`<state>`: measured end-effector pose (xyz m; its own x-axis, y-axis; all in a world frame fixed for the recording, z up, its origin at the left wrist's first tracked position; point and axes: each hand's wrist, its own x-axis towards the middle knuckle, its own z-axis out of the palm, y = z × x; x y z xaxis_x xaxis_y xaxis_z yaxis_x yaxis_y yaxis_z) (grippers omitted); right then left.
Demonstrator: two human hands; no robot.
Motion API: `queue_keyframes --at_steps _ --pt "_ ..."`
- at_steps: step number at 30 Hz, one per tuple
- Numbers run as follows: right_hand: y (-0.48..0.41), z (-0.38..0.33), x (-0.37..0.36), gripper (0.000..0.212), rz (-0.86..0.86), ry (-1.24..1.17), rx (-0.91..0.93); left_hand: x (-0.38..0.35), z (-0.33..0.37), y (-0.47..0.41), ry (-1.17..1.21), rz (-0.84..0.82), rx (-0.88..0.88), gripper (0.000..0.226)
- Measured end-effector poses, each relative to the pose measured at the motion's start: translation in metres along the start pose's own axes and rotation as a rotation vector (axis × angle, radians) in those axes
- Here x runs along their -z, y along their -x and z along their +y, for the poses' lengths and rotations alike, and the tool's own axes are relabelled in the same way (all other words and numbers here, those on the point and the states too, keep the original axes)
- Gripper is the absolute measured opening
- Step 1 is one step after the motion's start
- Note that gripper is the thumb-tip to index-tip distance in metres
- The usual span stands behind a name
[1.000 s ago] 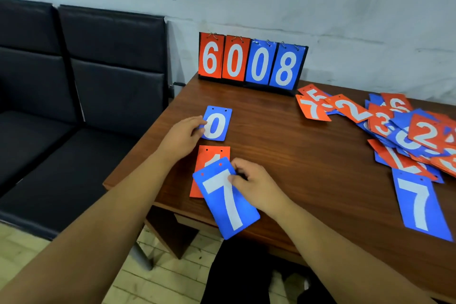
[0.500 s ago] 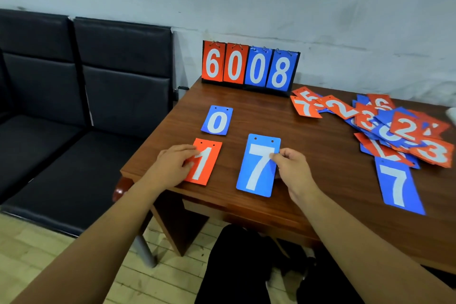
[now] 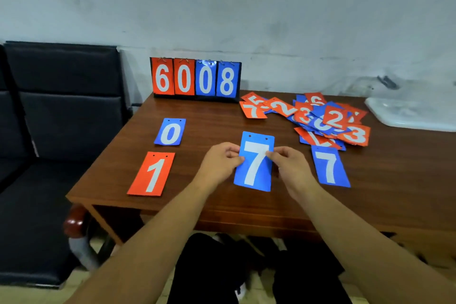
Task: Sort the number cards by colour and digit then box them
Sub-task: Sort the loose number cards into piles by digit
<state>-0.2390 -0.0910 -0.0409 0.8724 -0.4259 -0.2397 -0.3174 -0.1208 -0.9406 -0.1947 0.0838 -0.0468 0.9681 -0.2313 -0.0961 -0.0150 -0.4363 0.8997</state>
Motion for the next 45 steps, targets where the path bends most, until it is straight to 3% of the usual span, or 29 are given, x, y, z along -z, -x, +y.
queue_keyframes --at_steps 8,10,13,17,21,25,33,39,45 --pt "-0.026 0.032 0.118 0.002 0.263 0.134 0.036 -0.113 0.047 -0.027 0.041 -0.206 -0.038 0.020" --pt "-0.035 0.041 0.147 0.006 0.333 0.211 0.024 -0.141 0.051 -0.033 -0.113 -0.220 -0.132 0.020" --pt "-0.049 0.055 0.179 0.020 0.407 0.352 0.001 -0.171 0.050 -0.041 -0.411 -0.203 -0.355 0.037" --pt "-0.064 0.067 0.191 0.013 0.436 0.563 -0.007 -0.193 0.048 -0.054 -0.622 -0.294 -0.514 0.061" --pt "-0.076 0.073 0.179 0.013 0.428 0.694 -0.055 -0.198 0.034 -0.061 -0.629 -0.318 -0.540 0.055" --pt "-0.080 0.071 0.172 0.016 0.457 0.862 0.035 -0.194 0.028 -0.067 -0.519 -0.295 -0.564 0.049" --pt "-0.123 0.041 0.175 0.034 0.402 0.782 0.260 -0.186 0.057 -0.129 -0.501 -0.133 -0.445 0.027" --pt "-0.181 0.012 0.174 0.038 0.355 0.885 0.347 -0.191 0.084 -0.189 -0.593 -0.112 -0.464 0.027" --pt "-0.233 0.009 0.170 0.037 0.356 0.978 0.354 -0.217 0.101 -0.241 -0.573 -0.038 -0.363 0.031"
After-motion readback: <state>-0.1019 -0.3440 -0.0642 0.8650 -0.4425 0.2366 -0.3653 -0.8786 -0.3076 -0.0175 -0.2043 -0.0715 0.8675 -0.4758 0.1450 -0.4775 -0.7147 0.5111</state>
